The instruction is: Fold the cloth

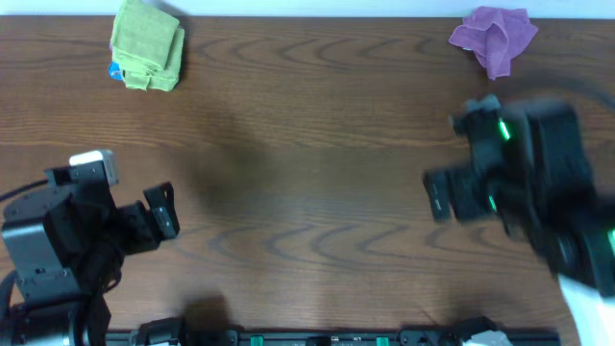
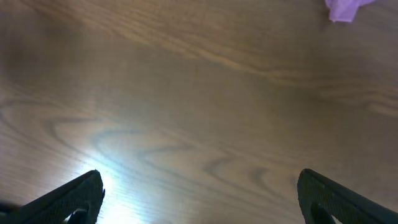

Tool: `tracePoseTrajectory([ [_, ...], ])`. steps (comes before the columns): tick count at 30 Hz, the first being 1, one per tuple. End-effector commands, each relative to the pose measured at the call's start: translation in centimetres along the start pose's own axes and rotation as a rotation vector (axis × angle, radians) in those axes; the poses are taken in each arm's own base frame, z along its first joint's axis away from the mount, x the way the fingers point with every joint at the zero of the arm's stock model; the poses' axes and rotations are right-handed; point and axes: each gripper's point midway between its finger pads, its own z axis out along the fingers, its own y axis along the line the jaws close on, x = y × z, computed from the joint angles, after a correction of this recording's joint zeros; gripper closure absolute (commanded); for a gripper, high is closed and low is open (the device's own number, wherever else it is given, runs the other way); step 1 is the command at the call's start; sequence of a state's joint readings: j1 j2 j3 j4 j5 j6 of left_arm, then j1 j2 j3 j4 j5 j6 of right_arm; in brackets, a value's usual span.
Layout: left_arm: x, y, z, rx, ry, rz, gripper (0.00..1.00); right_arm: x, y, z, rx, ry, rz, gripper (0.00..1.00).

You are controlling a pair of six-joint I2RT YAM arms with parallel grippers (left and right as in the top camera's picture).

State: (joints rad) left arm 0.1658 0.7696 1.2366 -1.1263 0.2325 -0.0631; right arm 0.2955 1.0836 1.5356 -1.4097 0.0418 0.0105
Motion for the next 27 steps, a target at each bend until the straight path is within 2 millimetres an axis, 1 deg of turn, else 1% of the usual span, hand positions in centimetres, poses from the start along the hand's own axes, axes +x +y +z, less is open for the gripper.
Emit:
tracePoseTrajectory([
  [1, 0.7, -0.1, 0.1, 0.006, 0.023, 0.042, 0.05, 2.7, -0.3, -0.5, 0.008, -0.047, 0.012, 0.01],
  [3, 0.7, -0.1, 0.1, 0.006, 0.022, 0.042, 0.05, 4.0, -0.3, -1.3, 0.008, -0.094, 0.036, 0.01],
  [5, 0.7, -0.1, 0.1, 0.006, 0.023, 0.041, 0.05, 4.9, -0.4, -2.1, 0.007, -0.124, 0.048, 0.01],
  [7, 0.7, -0.1, 0.1, 0.006, 0.023, 0.034, 0.05, 5.3, -0.4, -2.9, 0.006, -0.151, 0.049, 0.01],
  [10, 0.8, -0.1, 0.1, 0.005, 0.028, 0.028, 0.05, 5.6, -0.4, -3.5, 0.005, -0.178, 0.05, 0.01],
  [13, 1.3, 0.0, 0.1, 0.004, 0.047, 0.025, 0.05, 5.8, -0.4, -3.6, 0.006, -0.175, 0.049, 0.01],
  [18, 2.9, 0.2, -0.1, -0.006, 0.113, 0.014, 0.05, 5.8, -0.4, -3.6, 0.006, -0.173, 0.049, 0.01],
  [22, 3.5, 0.3, -0.1, -0.008, 0.135, 0.01, 0.05, 5.8, -0.4, -3.6, 0.006, -0.173, 0.049, 0.01],
  [27, 3.5, 0.3, -0.1, -0.008, 0.136, 0.01, 0.05, 5.8, -0.4, -3.6, 0.006, -0.173, 0.049, 0.01],
])
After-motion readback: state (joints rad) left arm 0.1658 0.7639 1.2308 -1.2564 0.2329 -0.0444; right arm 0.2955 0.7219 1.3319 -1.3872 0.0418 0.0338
